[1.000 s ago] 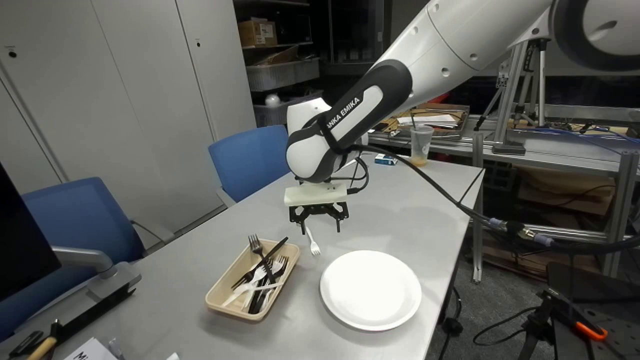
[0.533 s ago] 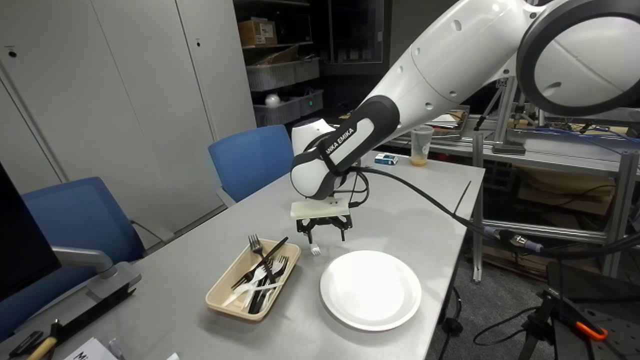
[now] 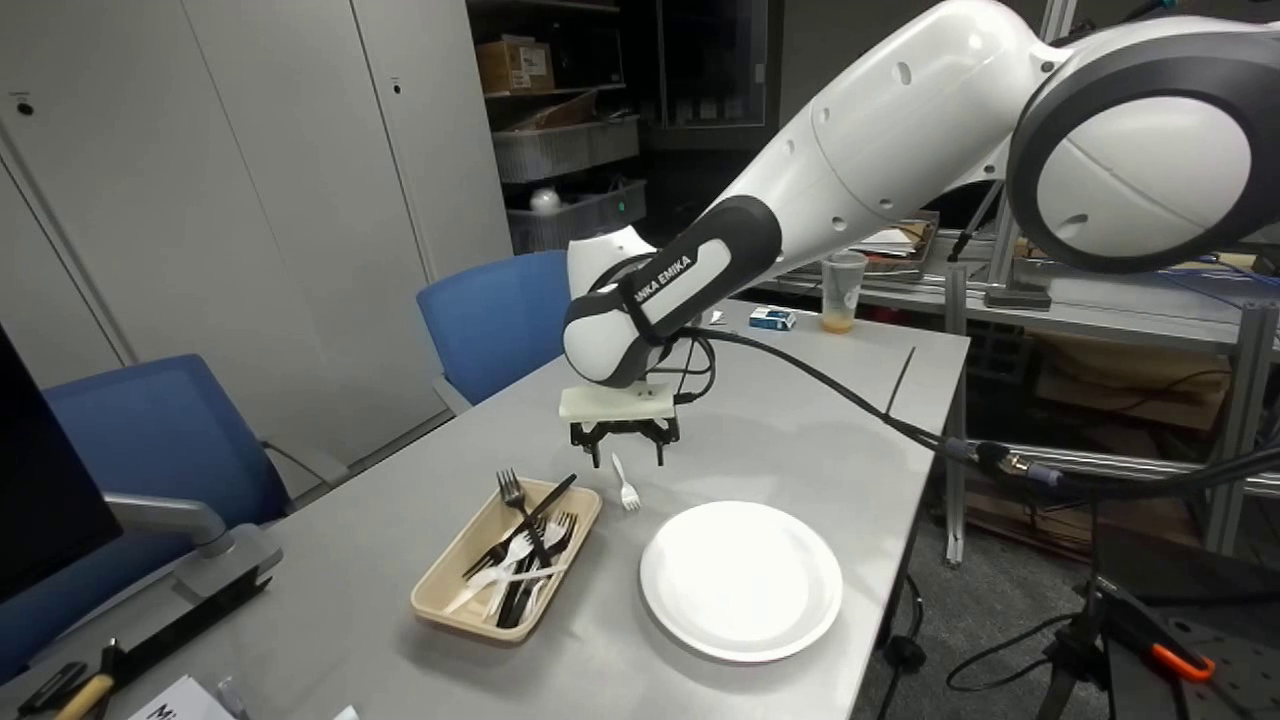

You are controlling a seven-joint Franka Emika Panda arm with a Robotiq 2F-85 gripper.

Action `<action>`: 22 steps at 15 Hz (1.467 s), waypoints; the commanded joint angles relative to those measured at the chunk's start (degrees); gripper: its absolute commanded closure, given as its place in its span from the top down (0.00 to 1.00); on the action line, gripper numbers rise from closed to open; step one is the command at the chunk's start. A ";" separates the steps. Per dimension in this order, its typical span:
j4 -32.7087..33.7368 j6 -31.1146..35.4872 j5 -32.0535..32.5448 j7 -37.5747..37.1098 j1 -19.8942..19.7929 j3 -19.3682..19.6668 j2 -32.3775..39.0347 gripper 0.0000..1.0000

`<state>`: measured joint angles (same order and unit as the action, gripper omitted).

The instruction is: Pick the white fork on the table and put it on the tray

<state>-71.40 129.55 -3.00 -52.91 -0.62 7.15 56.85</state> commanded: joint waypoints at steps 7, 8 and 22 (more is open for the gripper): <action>10.84 -3.95 -1.41 -0.90 -0.16 0.06 7.40 0.56; 11.48 -4.34 -1.38 -0.95 -0.20 0.08 7.68 0.49; 14.56 -8.27 -0.99 -1.11 -0.71 0.14 7.71 0.00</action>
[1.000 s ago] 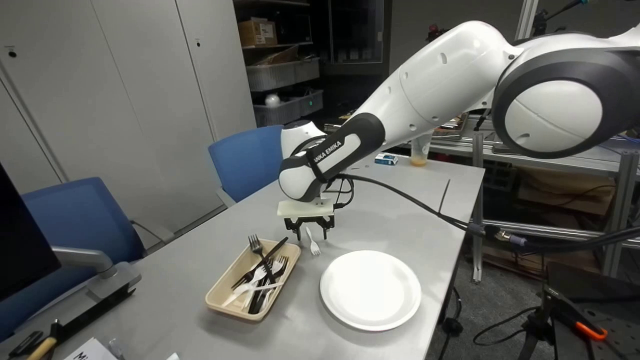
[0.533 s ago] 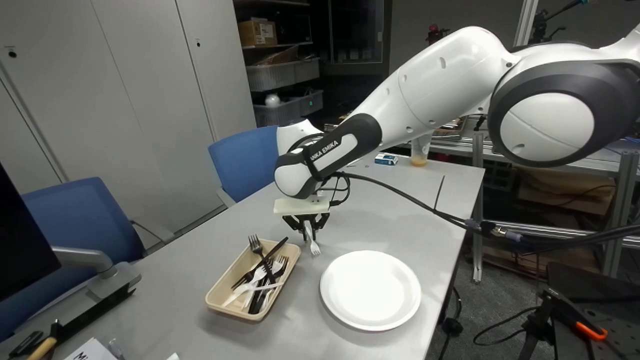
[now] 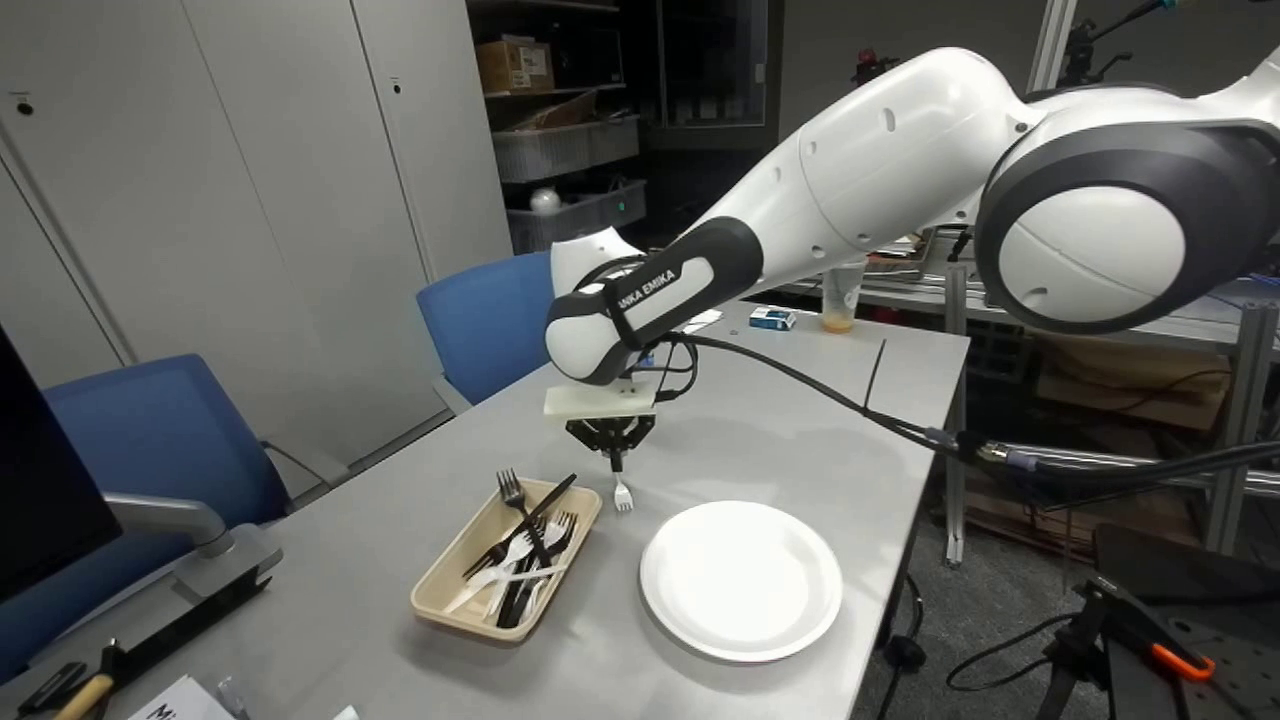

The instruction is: Pick the white fork on the table and put it on the tray

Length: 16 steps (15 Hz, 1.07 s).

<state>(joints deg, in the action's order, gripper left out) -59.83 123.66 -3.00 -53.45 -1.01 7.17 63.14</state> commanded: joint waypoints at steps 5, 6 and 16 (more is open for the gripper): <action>4.21 -3.81 -1.16 -0.54 -0.38 -0.23 2.51 0.50; 4.59 -4.04 -1.18 -0.59 -0.34 -0.29 2.77 0.56; 7.80 -4.86 -1.29 -0.98 -0.46 -0.48 6.05 0.82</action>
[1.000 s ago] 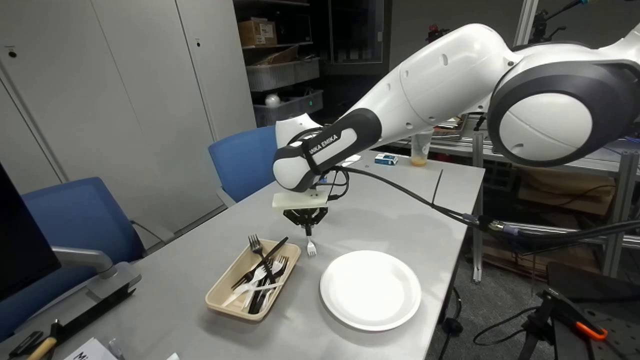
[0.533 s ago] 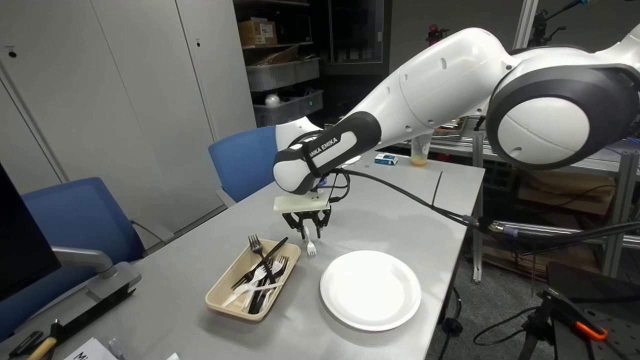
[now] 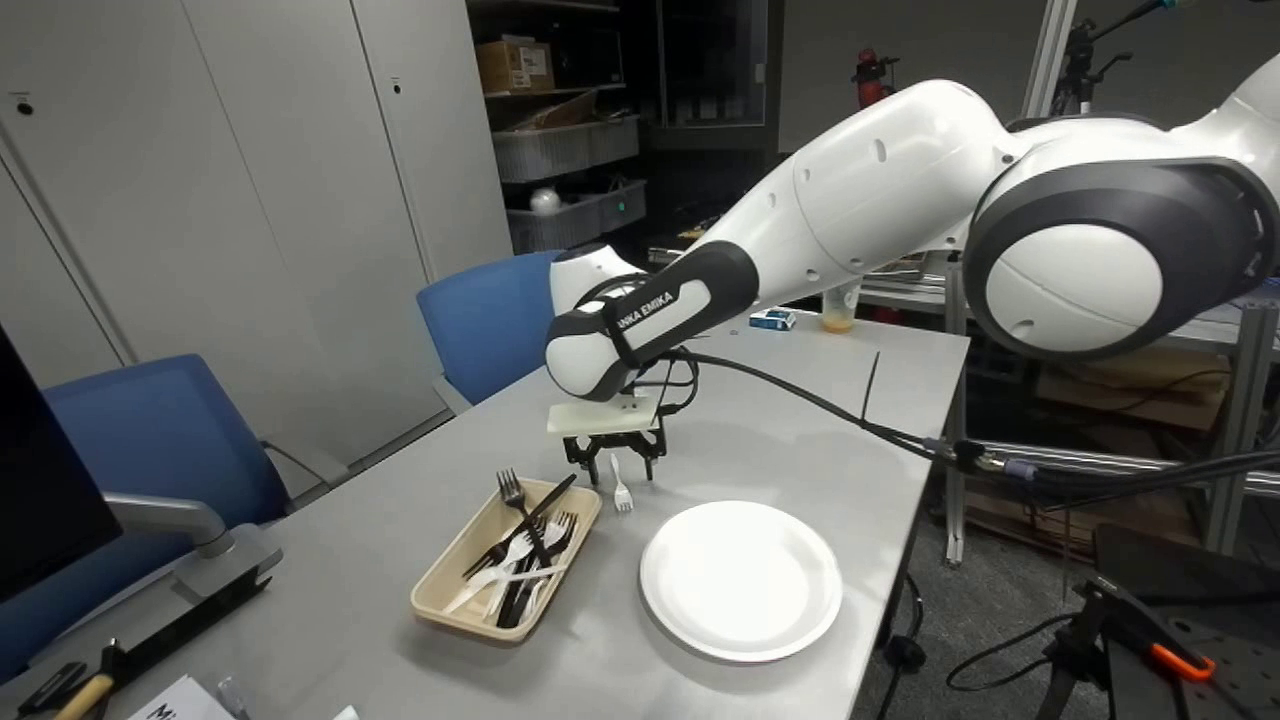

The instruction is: Pick the white fork on the table and put it on the tray

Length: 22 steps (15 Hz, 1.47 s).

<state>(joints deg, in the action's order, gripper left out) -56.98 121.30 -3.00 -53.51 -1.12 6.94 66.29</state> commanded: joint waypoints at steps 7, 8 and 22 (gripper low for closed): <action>6.25 -2.53 -0.91 -1.04 -0.06 -0.18 3.02 0.21; 6.28 -2.48 -0.88 -1.06 -0.02 -0.17 2.93 0.15; -0.11 -7.55 2.58 -0.45 1.74 1.37 -8.51 0.02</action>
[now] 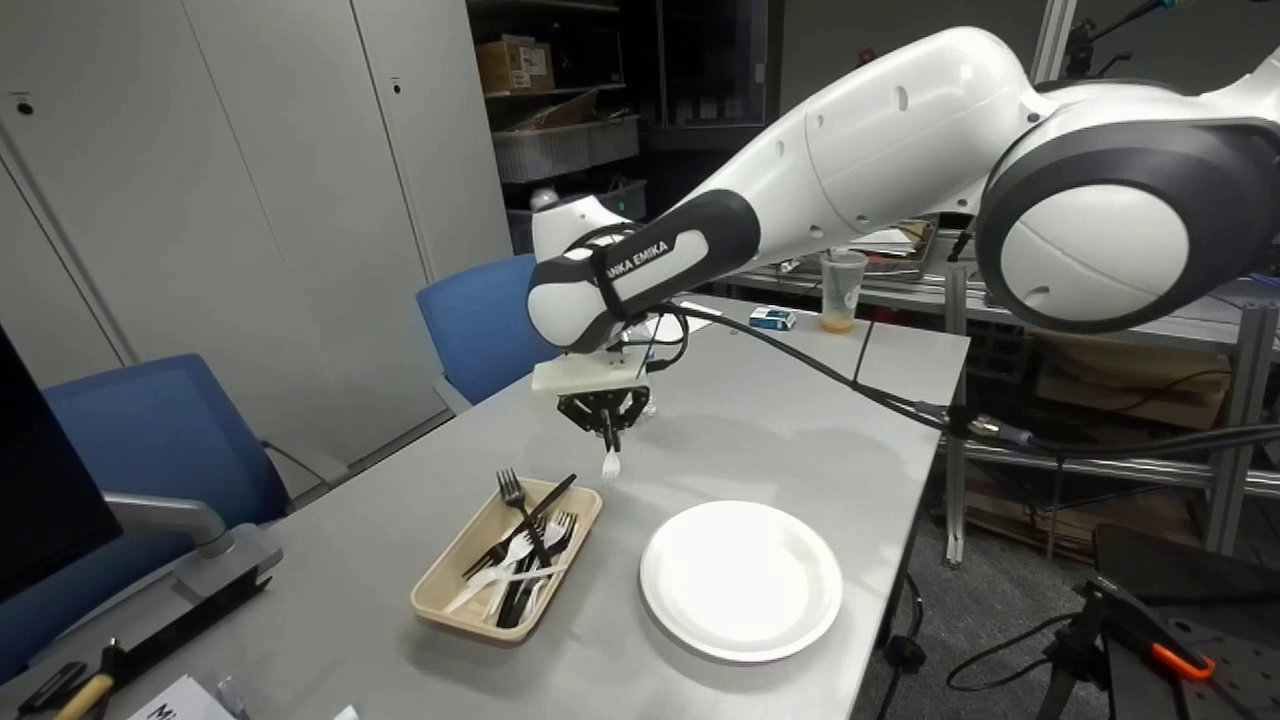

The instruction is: Pick the white fork on the table and put it on the tray

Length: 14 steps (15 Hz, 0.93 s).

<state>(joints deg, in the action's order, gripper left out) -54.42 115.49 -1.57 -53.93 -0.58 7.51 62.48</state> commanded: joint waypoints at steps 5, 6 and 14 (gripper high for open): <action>-0.67 -2.40 1.83 0.15 3.65 -0.16 -7.68 0.02; -0.13 -2.47 1.89 0.24 4.50 -0.54 -7.72 0.02; 1.71 -1.72 0.96 0.37 9.89 -3.53 -4.97 0.02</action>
<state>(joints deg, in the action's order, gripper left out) -54.41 114.56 -0.41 -53.84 8.63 4.96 56.07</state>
